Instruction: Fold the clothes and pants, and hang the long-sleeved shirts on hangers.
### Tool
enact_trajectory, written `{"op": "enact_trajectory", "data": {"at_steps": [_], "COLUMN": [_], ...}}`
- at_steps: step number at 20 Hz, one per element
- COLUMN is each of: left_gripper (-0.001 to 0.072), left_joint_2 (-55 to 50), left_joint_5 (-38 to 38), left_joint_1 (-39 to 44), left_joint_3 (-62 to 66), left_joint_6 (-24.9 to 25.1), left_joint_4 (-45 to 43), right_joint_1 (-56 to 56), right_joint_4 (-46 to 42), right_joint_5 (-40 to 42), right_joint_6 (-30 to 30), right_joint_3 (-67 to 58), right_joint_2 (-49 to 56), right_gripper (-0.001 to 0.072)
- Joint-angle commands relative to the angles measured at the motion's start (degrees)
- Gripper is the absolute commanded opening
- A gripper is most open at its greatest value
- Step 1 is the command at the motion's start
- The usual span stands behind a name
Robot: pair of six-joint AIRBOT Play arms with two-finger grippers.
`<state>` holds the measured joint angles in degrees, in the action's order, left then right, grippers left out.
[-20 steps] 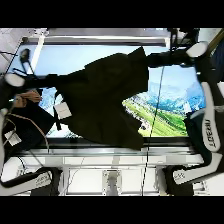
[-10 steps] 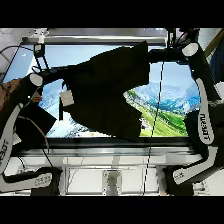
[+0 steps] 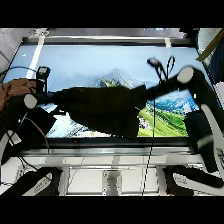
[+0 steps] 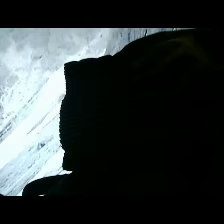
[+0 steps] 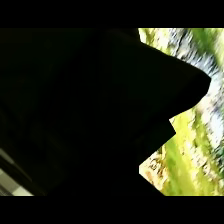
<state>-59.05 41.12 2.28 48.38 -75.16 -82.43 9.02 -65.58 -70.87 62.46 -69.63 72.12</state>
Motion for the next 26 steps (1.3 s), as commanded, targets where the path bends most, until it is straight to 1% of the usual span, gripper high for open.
{"op": "enact_trajectory", "data": {"at_steps": [1,4,7,11,12,13,14,15,17,18,19,21,23,24,25,26], "left_gripper": [0.0030,0.0031,0.0031,0.0031,0.0067,0.0357,0.0714,0.0698,0.0697,0.0697,0.0697,0.0696,0.0696,0.0696,0.0696,0.0695], "left_joint_2": [3.89,1.88,-1.79,-6.58,-6.99,-6.80,-6.23,-5.29,-2.23,-0.13,2.56,8.22,14.36,16.85,19.08,21.05], "left_joint_5": [1.88,1.84,1.84,1.84,1.86,1.99,2.91,4.98,8.83,10.21,10.80,10.67,10.62,10.62,10.60,10.62], "left_joint_1": [-0.02,0.00,0.00,0.00,0.00,0.00,-0.02,-0.17,-0.50,-0.63,-0.79,-0.98,-0.98,-0.98,-0.98,-0.98], "left_joint_3": [-5.29,-5.81,-5.84,-5.81,-5.81,-5.60,-4.72,-3.10,0.87,2.82,4.59,6.45,6.62,6.62,6.62,6.62], "left_joint_6": [-0.96,-0.94,-0.94,-0.96,-1.36,-2.32,-4.00,-5.38,-5.51,-5.49,-5.49,-5.49,-5.49,-5.49,-5.49,-5.51], "left_joint_4": [-5.03,-5.01,-5.03,-5.01,-5.01,-5.01,-5.07,-5.86,-6.08,-6.12,-6.29,-6.71,-7.39,-7.39,-7.37,-7.37], "right_joint_1": [2.97,5.05,8.37,12.63,13.20,13.22,13.09,13.09,12.76,11.85,10.32,4.68,-4.39,-9.16,-13.99,-17.99], "right_joint_4": [-0.37,3.08,5.14,5.73,6.10,7.08,7.21,6.80,5.33,3.61,1.55,-2.23,-0.83,2.56,8.79,16.74], "right_joint_5": [0.37,0.46,3.08,2.34,1.53,-1.01,-5.11,-10.03,-18.58,-20.39,-20.57,-17.03,-8.07,-3.39,0.52,3.48], "right_joint_6": [1.20,1.18,1.18,1.88,4.31,7.61,10.45,12.09,12.33,12.33,12.35,13.97,16.33,17.31,17.25,14.69], "right_joint_3": [16.68,24.13,29.57,31.91,31.85,31.56,30.82,29.49,26.01,24.02,22.49,21.42,24.09,27.28,32.00,37.51], "right_joint_2": [-10.56,-11.43,-10.25,-8.96,-8.98,-8.98,-9.09,-9.46,-11.39,-13.11,-15.12,-19.74,-24.00,-25.57,-26.43,-26.43], "right_gripper": [0.0006,0.0006,0.0006,0.0007,0.0101,0.0454,0.0624,0.0623,0.0623,0.0623,0.0623,0.0623,0.0623,0.0623,0.0623,0.0623]}}
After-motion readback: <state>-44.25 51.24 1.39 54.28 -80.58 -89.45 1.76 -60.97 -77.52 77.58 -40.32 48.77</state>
